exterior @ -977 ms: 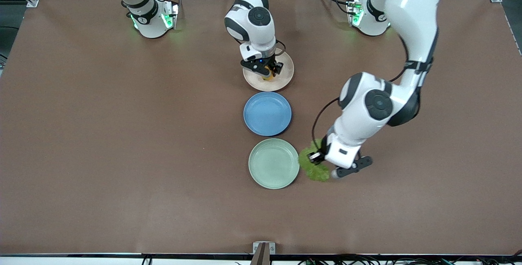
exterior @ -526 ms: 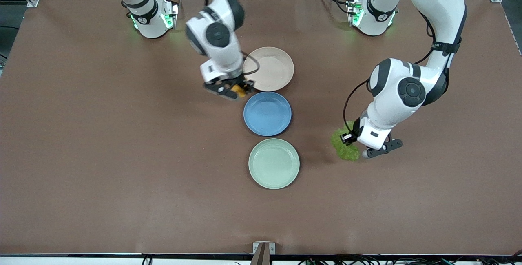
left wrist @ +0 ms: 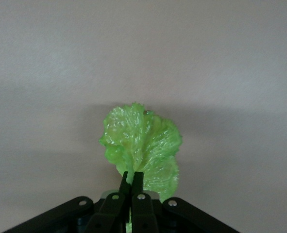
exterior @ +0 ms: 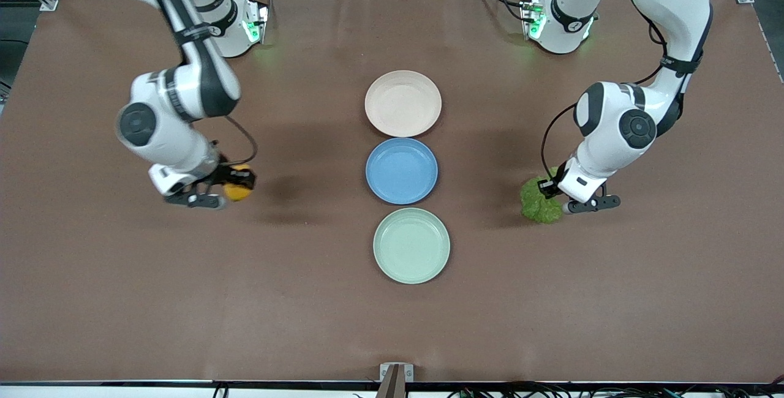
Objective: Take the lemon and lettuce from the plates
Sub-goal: 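Lift the lettuce away with the left gripper while the right gripper carries the lemon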
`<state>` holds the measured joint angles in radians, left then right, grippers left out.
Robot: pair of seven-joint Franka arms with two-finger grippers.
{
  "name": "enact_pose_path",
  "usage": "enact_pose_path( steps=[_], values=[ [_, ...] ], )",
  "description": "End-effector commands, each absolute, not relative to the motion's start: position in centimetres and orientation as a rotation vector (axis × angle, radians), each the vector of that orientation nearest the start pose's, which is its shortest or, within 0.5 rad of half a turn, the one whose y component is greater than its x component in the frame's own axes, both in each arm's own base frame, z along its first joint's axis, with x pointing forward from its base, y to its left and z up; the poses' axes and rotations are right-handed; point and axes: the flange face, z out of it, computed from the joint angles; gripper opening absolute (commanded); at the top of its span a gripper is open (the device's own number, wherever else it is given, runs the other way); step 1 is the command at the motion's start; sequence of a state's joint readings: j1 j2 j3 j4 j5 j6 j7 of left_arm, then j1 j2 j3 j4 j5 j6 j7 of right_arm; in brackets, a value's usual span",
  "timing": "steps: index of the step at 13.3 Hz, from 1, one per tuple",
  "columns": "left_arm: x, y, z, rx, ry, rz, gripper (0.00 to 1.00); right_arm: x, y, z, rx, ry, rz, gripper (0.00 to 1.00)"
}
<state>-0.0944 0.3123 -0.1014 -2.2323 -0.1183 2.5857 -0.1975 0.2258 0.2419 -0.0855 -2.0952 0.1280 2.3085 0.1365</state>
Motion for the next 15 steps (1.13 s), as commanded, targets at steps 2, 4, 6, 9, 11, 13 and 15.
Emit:
enact_pose_path(
  steps=[2, 4, 6, 9, 11, 13, 15],
  values=[
    [51.7, -9.4, 23.2, -3.236, 0.027, -0.012, 0.01, 57.1, 4.8, 26.6, -3.079, 0.068, 0.077, 0.01],
    [51.5, -8.9, 22.4, -3.235, 0.043, -0.004, 0.01, 57.3, 2.7, 24.2, -3.083, 0.052, 0.080, 0.01],
    [51.7, -8.2, 21.8, -3.223, 0.122, -0.011, 0.01, 57.1, 1.7, 22.1, -3.078, 0.029, 0.110, 0.02],
    [52.0, -7.1, 21.2, -3.171, 0.241, -0.015, 0.07, 56.5, 1.6, 20.5, -3.080, 0.018, 0.138, 0.02],
    [52.5, -7.2, 21.3, -3.171, 0.245, -0.027, 0.74, 56.3, 1.6, 19.7, -3.079, -0.030, 0.151, 0.03],
    [53.6, -7.7, 23.0, -3.170, 0.244, -0.082, 1.00, 56.4, 1.5, 19.4, -3.078, -0.098, 0.139, 0.05],
    [55.2, -7.7, 25.6, -3.168, 0.245, -0.131, 1.00, 56.3, 1.1, 19.1, -3.075, -0.117, 0.142, 0.07]
  ],
)
